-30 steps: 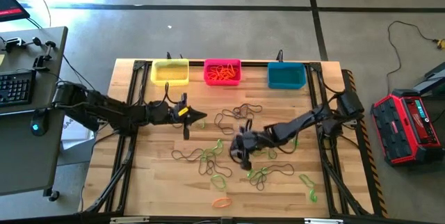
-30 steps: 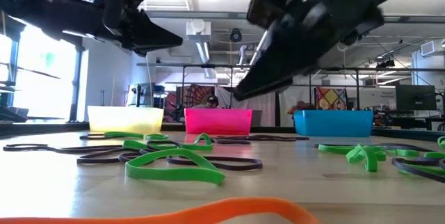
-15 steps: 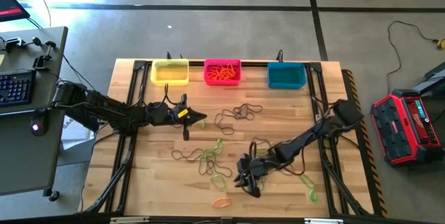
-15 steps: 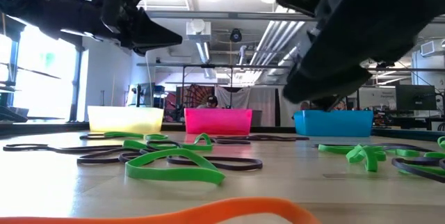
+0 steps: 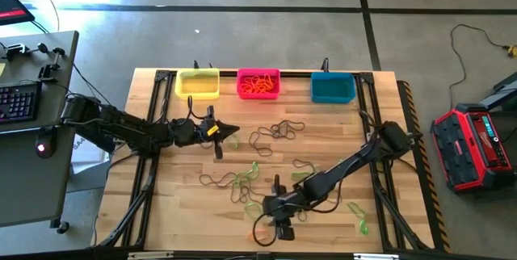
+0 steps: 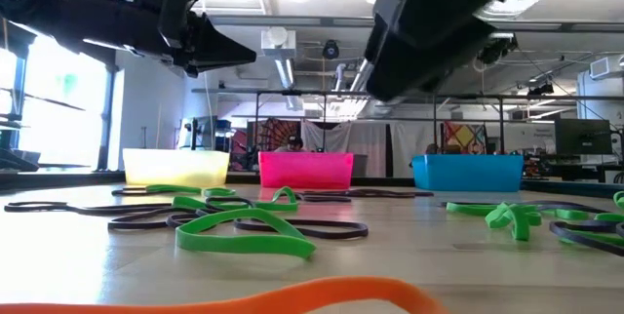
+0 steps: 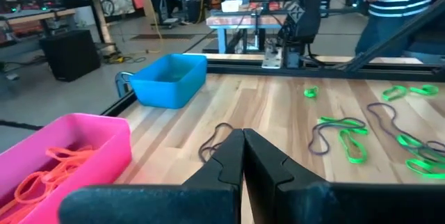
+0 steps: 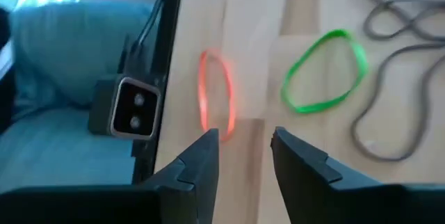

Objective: Sort rubber bands into baskets
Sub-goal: Put the orange rubber band into the pink bin

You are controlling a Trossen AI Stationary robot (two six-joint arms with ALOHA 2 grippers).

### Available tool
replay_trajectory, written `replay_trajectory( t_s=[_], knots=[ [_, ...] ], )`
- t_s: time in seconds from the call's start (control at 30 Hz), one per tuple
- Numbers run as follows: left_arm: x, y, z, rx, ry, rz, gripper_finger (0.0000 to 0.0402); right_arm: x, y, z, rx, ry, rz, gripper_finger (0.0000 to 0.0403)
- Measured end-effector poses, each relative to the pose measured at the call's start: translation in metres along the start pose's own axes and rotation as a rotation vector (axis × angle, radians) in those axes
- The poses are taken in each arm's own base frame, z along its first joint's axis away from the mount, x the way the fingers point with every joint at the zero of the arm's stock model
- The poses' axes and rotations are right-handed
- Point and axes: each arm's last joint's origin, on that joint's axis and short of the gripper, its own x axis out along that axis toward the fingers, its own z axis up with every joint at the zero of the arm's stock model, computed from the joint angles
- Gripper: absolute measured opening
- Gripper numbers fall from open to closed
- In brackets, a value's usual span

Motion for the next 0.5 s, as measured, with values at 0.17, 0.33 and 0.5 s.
replay_trajectory(
  t_s=[0.17, 0.33, 0.5],
  knots=[
    [-0.001, -0.002, 0.0, -0.073, 0.001, -0.003, 0.0, 0.0, 0.006, 0.007, 0.085, -0.056, -0.056, 0.0124],
    [-0.003, -0.009, -0.001, -0.066, 0.008, 0.015, 0.0, 0.026, 0.017, 0.0, 0.118, -0.018, -0.094, 0.0124],
    [-0.005, -0.011, -0.001, -0.066, 0.009, 0.057, 0.0, 0.049, 0.022, -0.007, 0.106, 0.05, -0.14, 0.0124]
  ],
)
